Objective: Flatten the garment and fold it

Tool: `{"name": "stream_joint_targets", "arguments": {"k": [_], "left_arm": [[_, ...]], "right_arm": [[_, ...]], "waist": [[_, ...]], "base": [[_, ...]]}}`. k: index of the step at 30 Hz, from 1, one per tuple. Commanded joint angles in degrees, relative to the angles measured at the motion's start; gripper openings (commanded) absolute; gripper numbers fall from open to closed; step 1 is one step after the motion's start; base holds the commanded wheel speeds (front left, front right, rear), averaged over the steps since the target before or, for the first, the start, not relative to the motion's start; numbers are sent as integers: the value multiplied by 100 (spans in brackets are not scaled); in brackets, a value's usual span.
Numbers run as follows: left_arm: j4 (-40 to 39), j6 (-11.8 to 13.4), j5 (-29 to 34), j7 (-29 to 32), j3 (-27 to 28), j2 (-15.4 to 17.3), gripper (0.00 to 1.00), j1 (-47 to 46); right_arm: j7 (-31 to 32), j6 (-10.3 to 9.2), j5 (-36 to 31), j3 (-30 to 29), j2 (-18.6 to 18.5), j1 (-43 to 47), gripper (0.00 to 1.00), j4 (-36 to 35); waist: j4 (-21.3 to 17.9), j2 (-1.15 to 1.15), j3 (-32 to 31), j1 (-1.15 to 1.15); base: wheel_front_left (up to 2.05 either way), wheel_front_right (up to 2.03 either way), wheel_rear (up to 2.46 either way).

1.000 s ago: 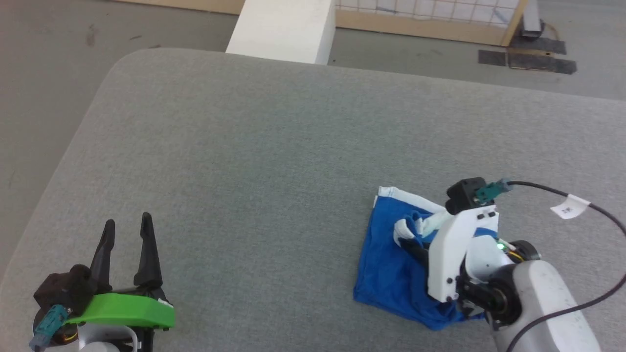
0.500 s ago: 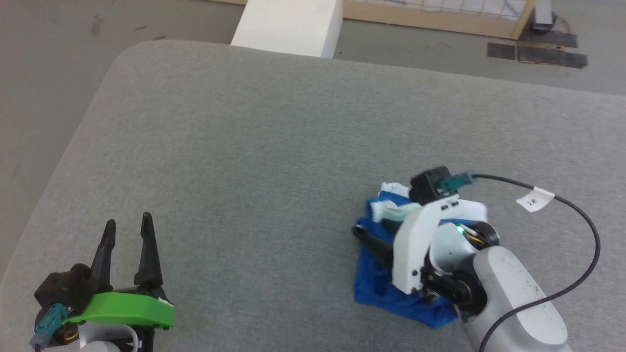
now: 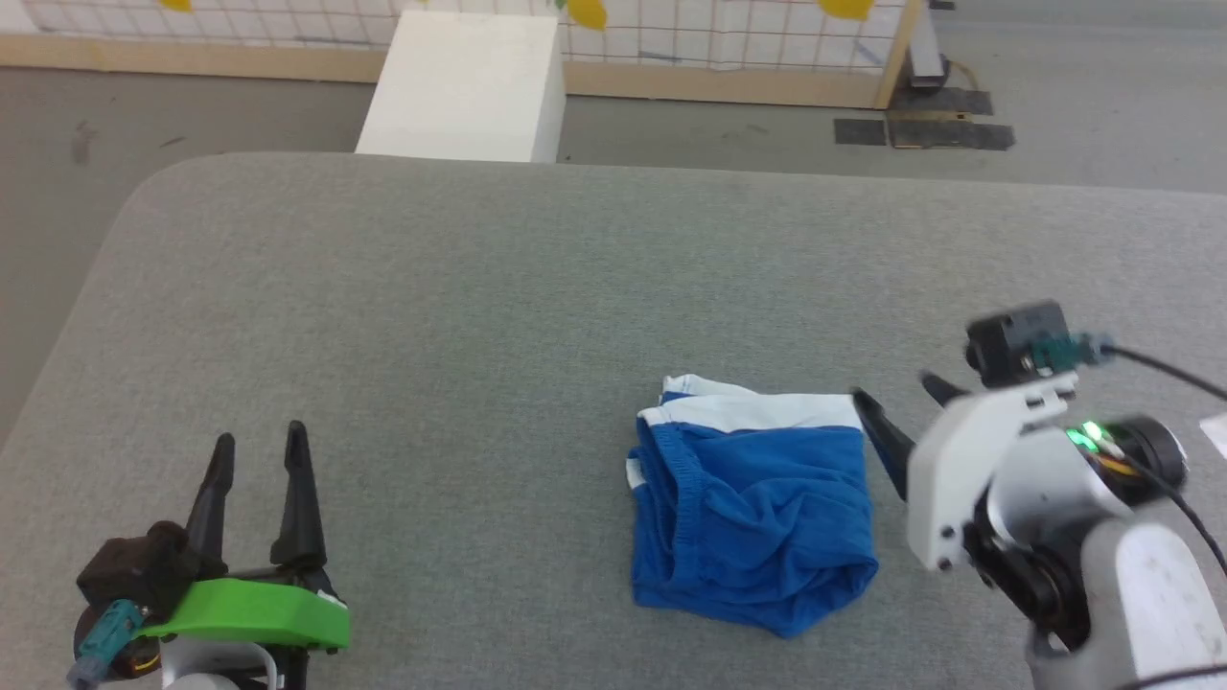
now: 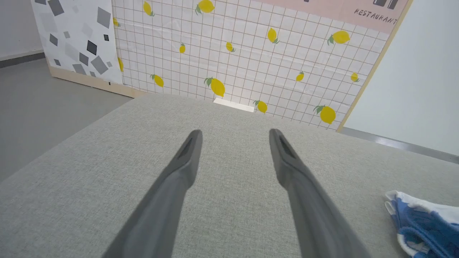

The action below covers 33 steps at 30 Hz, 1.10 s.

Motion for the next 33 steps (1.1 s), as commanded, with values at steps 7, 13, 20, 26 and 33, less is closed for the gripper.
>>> {"name": "stream_joint_targets", "arguments": {"k": [7, 13, 20, 26, 33], "left_arm": [[-23, -40, 9, -22, -91, 3, 100, -10], [25, -40, -44, -22, -137, 56, 100, -91], [82, -40, -69, -22, -210, 76, 100, -152], [103, -40, -60, -22, -212, 97, 100, -144], [15, -40, -53, -22, -124, 111, 100, 51]], "right_arm": [[289, -8, -192, -90, 6, 630, 100, 147], [97, -8, 5, -13, 6, 622, 100, 859], [-153, -8, -125, -12, 6, 467, 100, 1648], [-134, -8, -253, 97, 6, 334, 0, 1846], [201, -8, -690, 584, -5, 22, 0, 1726]], "waist": [[-17, 0, 141, 0], [145, 0, 280, 0], [306, 0, 358, 0], [268, 0, 323, 0], [-500, 0, 289, 0]], "base": [[0, 0, 0], [0, 0, 0], [0, 0, 0], [0, 0, 0], [0, 0, 0]]}}
